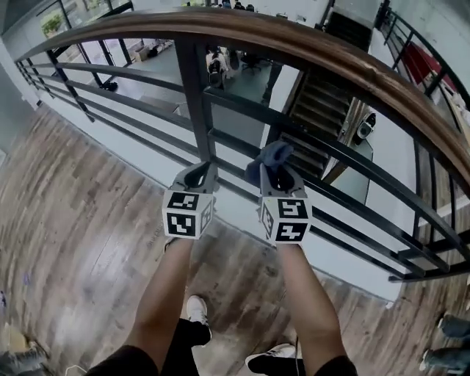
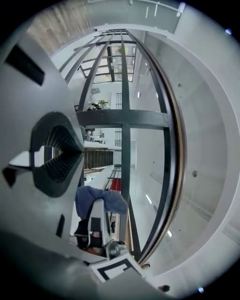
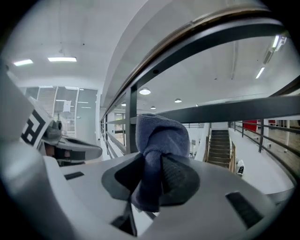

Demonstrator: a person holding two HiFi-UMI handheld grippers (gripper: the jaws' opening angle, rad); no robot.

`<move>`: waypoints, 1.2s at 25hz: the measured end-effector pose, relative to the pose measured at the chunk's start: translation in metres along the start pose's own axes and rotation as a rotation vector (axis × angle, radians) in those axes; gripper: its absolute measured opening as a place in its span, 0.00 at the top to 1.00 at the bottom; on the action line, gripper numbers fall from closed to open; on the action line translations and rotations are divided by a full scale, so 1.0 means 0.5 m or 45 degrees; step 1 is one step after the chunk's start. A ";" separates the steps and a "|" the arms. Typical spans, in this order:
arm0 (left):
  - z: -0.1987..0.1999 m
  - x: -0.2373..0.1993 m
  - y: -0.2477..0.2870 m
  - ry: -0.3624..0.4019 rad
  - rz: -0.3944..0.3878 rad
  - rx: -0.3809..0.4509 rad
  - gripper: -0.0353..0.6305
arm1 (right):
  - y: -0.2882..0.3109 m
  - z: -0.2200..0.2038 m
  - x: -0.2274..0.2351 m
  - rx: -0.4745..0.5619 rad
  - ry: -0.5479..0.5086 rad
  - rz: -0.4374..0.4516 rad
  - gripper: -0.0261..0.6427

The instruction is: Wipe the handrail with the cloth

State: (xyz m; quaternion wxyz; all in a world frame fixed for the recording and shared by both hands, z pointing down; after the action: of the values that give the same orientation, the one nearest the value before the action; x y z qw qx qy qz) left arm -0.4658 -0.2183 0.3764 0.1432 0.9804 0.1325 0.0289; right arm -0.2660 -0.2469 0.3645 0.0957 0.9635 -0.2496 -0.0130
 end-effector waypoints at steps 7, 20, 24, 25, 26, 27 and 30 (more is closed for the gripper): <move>-0.173 -0.122 0.065 -0.022 0.049 0.085 0.95 | 0.206 -0.111 -0.110 0.001 -0.081 0.011 0.82; -0.276 -0.164 0.094 -0.040 0.090 0.192 0.95 | 0.358 -0.119 -0.175 -0.027 -0.119 -0.114 0.82; -0.279 -0.175 0.098 -0.032 0.081 0.208 0.95 | 0.358 -0.129 -0.166 -0.047 -0.076 -0.142 0.82; -0.280 -0.171 0.099 -0.033 0.075 0.208 0.95 | 0.352 -0.133 -0.159 -0.055 -0.065 -0.146 0.82; -0.281 -0.164 0.101 -0.035 0.067 0.209 0.95 | 0.343 -0.137 -0.149 -0.056 -0.063 -0.156 0.82; -0.282 -0.156 0.104 -0.041 0.057 0.213 0.95 | 0.333 -0.143 -0.136 -0.052 -0.065 -0.170 0.82; -0.275 -0.132 0.111 -0.043 0.032 0.226 0.95 | 0.291 -0.157 -0.095 -0.031 -0.062 -0.213 0.82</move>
State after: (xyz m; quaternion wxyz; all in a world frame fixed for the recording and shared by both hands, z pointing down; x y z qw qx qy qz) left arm -0.5283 -0.2497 0.5228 0.0577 0.9911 0.1200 0.0022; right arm -0.3714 -0.3348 0.4681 0.0998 0.9792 -0.1702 -0.0475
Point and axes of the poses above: the fingertips, and each gripper's own axes: y forward along the fingers, x to its right, z out of its top, the point moved 9 cm from there along -y, backward along the fingers, and after that the axes turned 3 degrees about y, right-handed, at the moved point
